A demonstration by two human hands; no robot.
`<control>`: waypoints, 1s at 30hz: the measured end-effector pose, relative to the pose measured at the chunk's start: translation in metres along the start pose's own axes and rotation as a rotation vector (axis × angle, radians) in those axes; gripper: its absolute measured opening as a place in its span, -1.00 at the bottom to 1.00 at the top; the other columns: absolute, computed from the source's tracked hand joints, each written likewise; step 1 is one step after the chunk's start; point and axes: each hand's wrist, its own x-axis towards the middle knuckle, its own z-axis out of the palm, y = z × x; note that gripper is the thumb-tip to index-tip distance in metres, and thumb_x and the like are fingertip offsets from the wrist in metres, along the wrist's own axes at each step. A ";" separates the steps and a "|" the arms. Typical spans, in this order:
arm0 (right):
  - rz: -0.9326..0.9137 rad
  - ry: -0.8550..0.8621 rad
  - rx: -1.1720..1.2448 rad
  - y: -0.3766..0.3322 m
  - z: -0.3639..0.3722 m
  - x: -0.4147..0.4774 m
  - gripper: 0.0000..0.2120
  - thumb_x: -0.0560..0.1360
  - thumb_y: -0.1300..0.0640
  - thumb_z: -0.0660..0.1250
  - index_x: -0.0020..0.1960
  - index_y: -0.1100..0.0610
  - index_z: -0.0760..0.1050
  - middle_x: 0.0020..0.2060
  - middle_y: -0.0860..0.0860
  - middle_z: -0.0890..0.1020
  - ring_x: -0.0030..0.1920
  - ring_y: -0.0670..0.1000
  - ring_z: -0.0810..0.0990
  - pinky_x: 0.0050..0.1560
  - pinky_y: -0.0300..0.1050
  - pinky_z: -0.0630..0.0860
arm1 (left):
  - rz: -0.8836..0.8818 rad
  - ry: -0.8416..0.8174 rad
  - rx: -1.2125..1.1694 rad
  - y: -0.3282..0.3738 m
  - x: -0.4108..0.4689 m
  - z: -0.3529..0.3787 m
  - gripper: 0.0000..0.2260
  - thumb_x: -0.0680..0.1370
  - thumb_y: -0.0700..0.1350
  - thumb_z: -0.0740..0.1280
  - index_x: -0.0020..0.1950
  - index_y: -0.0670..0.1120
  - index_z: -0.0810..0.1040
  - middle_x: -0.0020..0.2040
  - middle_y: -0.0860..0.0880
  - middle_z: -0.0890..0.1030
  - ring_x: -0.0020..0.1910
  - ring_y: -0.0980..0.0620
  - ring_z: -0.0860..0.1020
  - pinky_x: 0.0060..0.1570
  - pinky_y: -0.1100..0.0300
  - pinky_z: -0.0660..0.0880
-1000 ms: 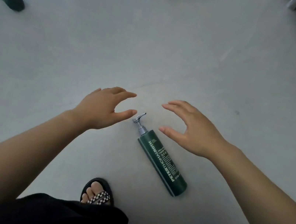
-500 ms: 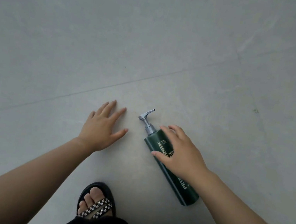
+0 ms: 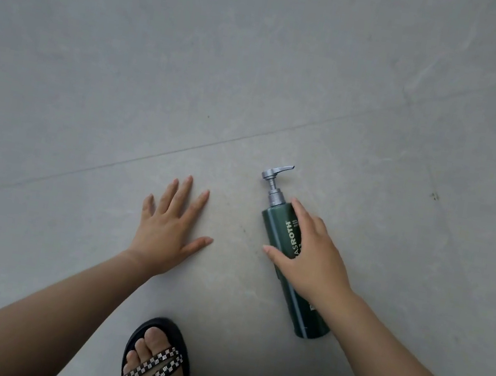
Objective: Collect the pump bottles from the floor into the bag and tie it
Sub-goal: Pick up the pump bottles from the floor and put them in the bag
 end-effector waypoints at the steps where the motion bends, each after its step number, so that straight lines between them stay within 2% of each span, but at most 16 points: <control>1: -0.002 -0.008 -0.011 0.000 0.001 -0.002 -0.16 0.38 -0.19 0.35 0.47 -0.21 -0.11 0.29 -0.04 0.33 0.19 0.00 0.43 0.10 -0.03 0.47 | 0.002 0.002 0.001 0.000 0.000 0.000 -0.23 0.40 0.43 -0.13 0.54 0.12 -0.11 0.57 -0.07 -0.18 0.54 -0.13 -0.15 0.41 -0.24 -0.04; 6: -0.015 -0.013 0.039 0.003 -0.001 0.004 -0.18 0.39 -0.11 0.36 0.47 -0.21 -0.08 0.25 -0.03 0.40 0.08 -0.04 0.45 0.00 -0.18 0.40 | -0.002 -0.024 -0.002 0.002 -0.001 -0.003 -0.20 0.36 0.44 -0.21 0.53 0.11 -0.13 0.57 -0.07 -0.20 0.54 -0.12 -0.17 0.42 -0.23 -0.04; 9: -0.008 0.017 0.086 0.001 -0.009 0.013 -0.19 0.39 -0.09 0.38 0.47 -0.21 -0.04 0.24 -0.02 0.41 -0.01 -0.10 0.39 -0.04 -0.20 0.33 | 0.003 -0.055 0.009 0.002 -0.003 -0.014 -0.17 0.31 0.47 -0.34 0.53 0.12 -0.18 0.56 -0.06 -0.23 0.54 -0.10 -0.18 0.45 -0.16 -0.02; 11: -0.016 0.050 0.122 -0.003 -0.018 0.019 -0.20 0.39 -0.08 0.39 0.46 -0.20 -0.03 0.24 -0.02 0.41 -0.01 -0.12 0.36 -0.03 -0.21 0.31 | 0.011 -0.077 0.017 0.002 -0.004 -0.027 -0.17 0.31 0.45 -0.37 0.53 0.14 -0.16 0.57 -0.04 -0.20 0.55 -0.07 -0.13 0.46 -0.09 0.04; 15: -0.073 0.101 0.196 -0.017 -0.040 0.029 -0.20 0.40 -0.08 0.39 0.44 -0.26 -0.05 0.19 -0.07 0.38 0.00 -0.14 0.35 0.00 -0.22 0.29 | 0.008 -0.059 0.002 0.005 -0.001 -0.064 -0.26 0.39 0.40 -0.26 0.54 0.15 -0.08 0.58 0.00 -0.10 0.54 -0.02 0.04 0.46 -0.07 0.10; 19: -0.139 0.133 0.292 -0.037 -0.072 0.038 -0.20 0.41 -0.10 0.38 0.44 -0.31 -0.09 0.10 -0.17 0.31 0.04 -0.18 0.35 0.04 -0.24 0.29 | 0.005 0.037 -0.023 0.012 0.012 -0.116 -0.41 0.54 0.30 -0.03 0.53 0.13 0.04 0.57 0.00 0.06 0.52 -0.01 0.11 0.45 -0.08 0.13; 21: -0.150 0.171 0.330 -0.049 -0.096 0.036 -0.19 0.41 -0.08 0.39 0.44 -0.31 -0.07 0.10 -0.18 0.30 0.02 -0.29 0.33 0.01 -0.34 0.27 | -0.002 0.074 -0.049 0.019 0.013 -0.150 -0.44 0.55 0.27 -0.01 0.52 0.11 0.12 0.55 -0.02 0.16 0.50 -0.03 0.18 0.43 -0.09 0.17; 23: -0.155 0.229 0.331 -0.065 -0.129 0.028 -0.19 0.40 -0.08 0.41 0.42 -0.33 -0.06 0.07 -0.19 0.30 0.00 -0.47 0.31 -0.11 -0.47 0.22 | -0.007 0.092 -0.065 0.030 0.008 -0.191 -0.46 0.56 0.25 -0.01 0.50 0.10 0.17 0.52 -0.03 0.24 0.48 -0.03 0.23 0.41 -0.08 0.20; 25: -0.140 0.257 0.332 -0.088 -0.169 0.011 -0.20 0.39 -0.10 0.41 0.41 -0.35 -0.05 0.05 -0.20 0.30 -0.01 -0.60 0.22 -0.18 -0.49 0.21 | 0.009 0.088 -0.082 0.044 -0.005 -0.241 -0.48 0.57 0.24 0.00 0.49 0.07 0.23 0.48 -0.04 0.31 0.46 -0.04 0.26 0.40 -0.07 0.21; 26: -0.127 0.262 0.337 -0.101 -0.192 0.000 -0.20 0.38 -0.10 0.42 0.41 -0.35 -0.04 0.05 -0.21 0.30 -0.01 -0.58 0.25 -0.17 -0.49 0.21 | 0.022 0.092 -0.098 0.052 -0.015 -0.268 -0.48 0.57 0.23 0.02 0.47 0.06 0.26 0.46 -0.05 0.34 0.44 -0.04 0.28 0.40 -0.05 0.23; 28: -0.109 0.271 0.340 -0.129 -0.237 -0.026 -0.20 0.37 -0.12 0.42 0.41 -0.34 -0.03 0.07 -0.21 0.31 -0.01 -0.39 0.36 -0.12 -0.46 0.22 | 0.048 0.124 -0.149 0.067 -0.039 -0.327 -0.50 0.57 0.22 0.06 0.45 0.03 0.31 0.43 -0.06 0.39 0.41 -0.05 0.33 0.37 0.00 0.27; 30: -0.090 0.282 0.343 -0.162 -0.283 -0.057 -0.20 0.37 -0.12 0.42 0.42 -0.32 -0.01 0.11 -0.20 0.32 0.02 -0.23 0.37 -0.05 -0.35 0.28 | 0.070 0.164 -0.200 0.081 -0.069 -0.393 -0.51 0.57 0.20 0.08 0.42 0.01 0.35 0.39 -0.06 0.43 0.37 -0.05 0.37 0.33 0.03 0.31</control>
